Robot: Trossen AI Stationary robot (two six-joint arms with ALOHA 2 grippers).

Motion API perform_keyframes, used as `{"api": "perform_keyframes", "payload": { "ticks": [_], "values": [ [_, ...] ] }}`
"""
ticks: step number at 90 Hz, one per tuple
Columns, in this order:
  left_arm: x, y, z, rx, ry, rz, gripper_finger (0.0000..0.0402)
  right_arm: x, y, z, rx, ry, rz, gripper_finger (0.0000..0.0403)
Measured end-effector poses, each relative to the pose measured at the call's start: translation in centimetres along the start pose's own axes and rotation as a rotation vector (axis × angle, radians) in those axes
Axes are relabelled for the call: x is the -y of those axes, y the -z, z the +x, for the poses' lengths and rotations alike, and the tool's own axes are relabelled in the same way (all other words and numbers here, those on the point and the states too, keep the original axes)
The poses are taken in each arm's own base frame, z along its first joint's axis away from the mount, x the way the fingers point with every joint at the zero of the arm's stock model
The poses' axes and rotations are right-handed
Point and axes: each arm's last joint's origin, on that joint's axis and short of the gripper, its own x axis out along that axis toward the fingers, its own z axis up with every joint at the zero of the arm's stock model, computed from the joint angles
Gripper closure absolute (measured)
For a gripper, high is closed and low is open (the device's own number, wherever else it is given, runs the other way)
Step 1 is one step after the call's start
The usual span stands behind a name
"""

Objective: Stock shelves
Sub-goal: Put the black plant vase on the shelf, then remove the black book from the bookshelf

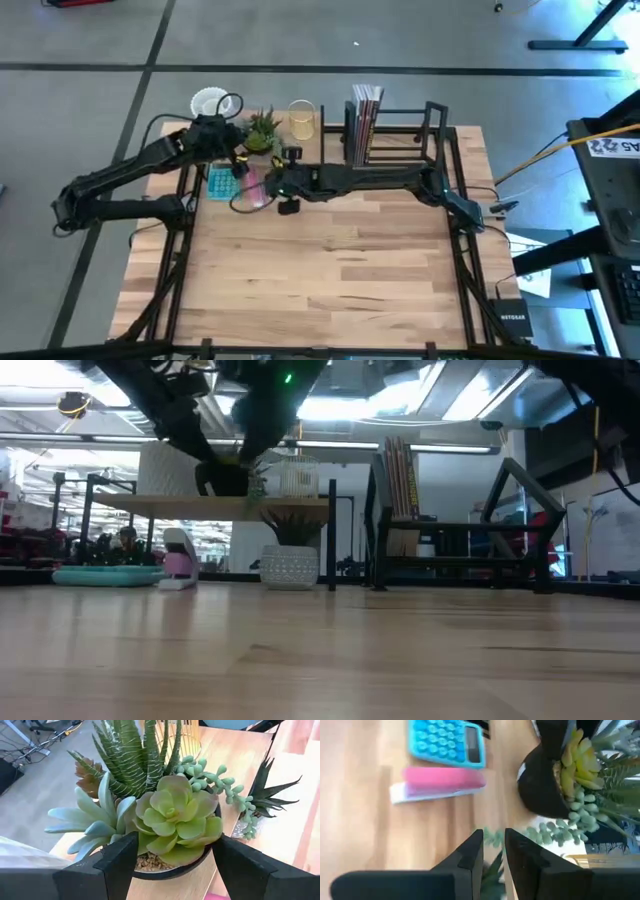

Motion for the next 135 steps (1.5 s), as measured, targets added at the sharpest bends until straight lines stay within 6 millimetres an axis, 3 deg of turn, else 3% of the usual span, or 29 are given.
{"api": "perform_keyframes", "payload": {
  "ticks": [19, 48, 63, 93, 114, 135],
  "values": [
    [0.4, -0.2, -1.6, 0.065, -0.003, 0.008, 0.0165, 0.9, 0.4, -5.2, -0.028, -0.027, -0.014, 0.0337],
    [1.1, 0.0, -5.6, 0.218, 0.075, -0.057, 0.0165, 1.8, 2.6, -10.9, -0.155, -0.091, 0.002, 0.0337],
    [1.5, 0.7, -8.1, 0.298, 0.147, -0.087, 0.0165, 4.0, 3.9, -14.4, -0.159, -0.091, 0.062, 0.0337],
    [1.0, 4.5, -12.7, 0.344, 0.254, -0.172, 0.0165, 8.3, 7.1, -22.2, -0.061, -0.11, 0.258, 0.0337],
    [0.3, 6.7, -14.2, 0.397, 0.32, -0.228, 0.0165, 8.9, 11.5, -25.0, -0.035, -0.106, 0.386, 0.0337],
    [1.5, 8.7, -12.5, 0.355, 0.4, -0.247, 0.0165, 6.6, 18.5, -24.6, 0.112, -0.16, 0.591, 0.0337]
  ]
}}
